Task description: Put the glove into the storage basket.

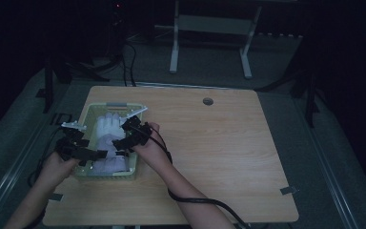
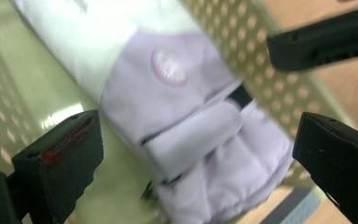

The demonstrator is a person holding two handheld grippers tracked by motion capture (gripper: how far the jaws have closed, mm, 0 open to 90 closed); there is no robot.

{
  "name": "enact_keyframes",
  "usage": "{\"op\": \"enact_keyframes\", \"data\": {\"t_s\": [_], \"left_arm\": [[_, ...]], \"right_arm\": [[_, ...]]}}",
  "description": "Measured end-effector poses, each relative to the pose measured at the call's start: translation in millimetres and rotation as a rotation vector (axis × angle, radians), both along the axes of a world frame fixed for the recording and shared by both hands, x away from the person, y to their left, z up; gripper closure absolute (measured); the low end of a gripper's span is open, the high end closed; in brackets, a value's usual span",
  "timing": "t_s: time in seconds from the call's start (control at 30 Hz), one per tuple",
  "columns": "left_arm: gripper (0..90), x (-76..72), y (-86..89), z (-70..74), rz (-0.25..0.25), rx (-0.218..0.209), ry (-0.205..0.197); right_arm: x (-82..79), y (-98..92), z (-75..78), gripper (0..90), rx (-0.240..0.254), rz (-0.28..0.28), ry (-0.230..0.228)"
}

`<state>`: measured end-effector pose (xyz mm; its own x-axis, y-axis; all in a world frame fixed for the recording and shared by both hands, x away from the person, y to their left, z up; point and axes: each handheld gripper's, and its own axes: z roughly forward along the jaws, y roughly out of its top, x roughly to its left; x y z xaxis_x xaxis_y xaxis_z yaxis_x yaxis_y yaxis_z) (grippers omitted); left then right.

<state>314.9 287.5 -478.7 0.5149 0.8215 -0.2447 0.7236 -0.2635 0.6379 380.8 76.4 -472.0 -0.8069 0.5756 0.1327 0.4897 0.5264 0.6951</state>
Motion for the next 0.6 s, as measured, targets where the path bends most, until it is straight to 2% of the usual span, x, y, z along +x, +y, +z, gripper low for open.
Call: {"op": "enact_keyframes", "data": {"t_s": [0.07,0.13,0.27,0.4,0.6], "left_arm": [[2.1,-2.5,-6.2,-0.1,-0.001,-0.001,-0.017],[2.1,-5.9,-14.2,0.8,0.005,0.014,-0.041],[2.2,-13.3,-27.8,4.9,0.002,-0.035,-0.107],[2.2,-18.8,-42.3,8.5,-0.009,-0.055,-0.153],[2.2,-21.6,-61.9,10.1,-0.041,-0.077,-0.163]], "right_arm": [[-1.3,-6.1,4.8,14.6,0.006,0.008,-0.027],[-1.5,-11.5,7.6,14.6,0.015,0.005,-0.028],[-0.7,-23.4,10.2,14.7,0.014,0.002,-0.022],[-1.0,-35.3,10.4,14.5,0.006,0.006,-0.024],[-1.3,-52.9,10.0,14.0,-0.008,0.015,-0.044]]}}
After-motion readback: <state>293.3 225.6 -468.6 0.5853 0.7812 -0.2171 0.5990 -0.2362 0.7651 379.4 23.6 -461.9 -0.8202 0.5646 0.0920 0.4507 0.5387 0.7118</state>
